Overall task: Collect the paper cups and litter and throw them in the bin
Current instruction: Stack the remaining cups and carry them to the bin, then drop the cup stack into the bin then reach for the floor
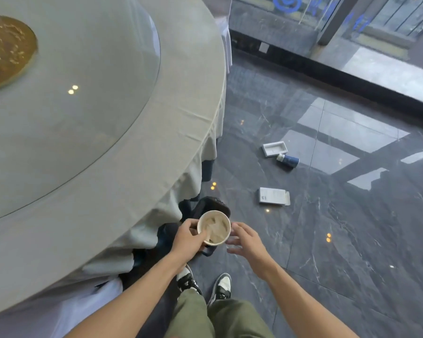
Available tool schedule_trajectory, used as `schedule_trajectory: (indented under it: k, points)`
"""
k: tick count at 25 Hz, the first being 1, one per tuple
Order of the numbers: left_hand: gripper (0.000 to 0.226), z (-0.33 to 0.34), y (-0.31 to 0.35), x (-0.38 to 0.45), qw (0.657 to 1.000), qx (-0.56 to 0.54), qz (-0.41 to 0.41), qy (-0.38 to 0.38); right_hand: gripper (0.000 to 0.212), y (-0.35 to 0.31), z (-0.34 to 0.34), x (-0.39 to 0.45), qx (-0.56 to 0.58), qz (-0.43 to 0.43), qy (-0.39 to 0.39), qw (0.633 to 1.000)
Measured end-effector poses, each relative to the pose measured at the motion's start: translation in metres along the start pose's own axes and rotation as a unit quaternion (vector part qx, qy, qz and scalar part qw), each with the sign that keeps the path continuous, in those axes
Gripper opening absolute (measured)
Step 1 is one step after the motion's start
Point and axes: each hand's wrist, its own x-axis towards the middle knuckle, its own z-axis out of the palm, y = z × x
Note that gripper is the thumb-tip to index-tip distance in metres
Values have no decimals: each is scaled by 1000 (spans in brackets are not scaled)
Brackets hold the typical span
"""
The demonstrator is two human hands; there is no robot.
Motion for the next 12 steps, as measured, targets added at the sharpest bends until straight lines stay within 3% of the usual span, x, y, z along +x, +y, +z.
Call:
schedule_trajectory:
  k: [4,6,12]
  points:
    - [28,16,-29,50,1000,7,-9,20,38,5,7,40,35,34,-30,998]
    - [30,26,-48,74,999,8,-25,33,34,17,8,68,16,38,-28,999]
    - [33,73,-126,152,991,3,-112,74,20,84,10,180,-150,19,-11,988]
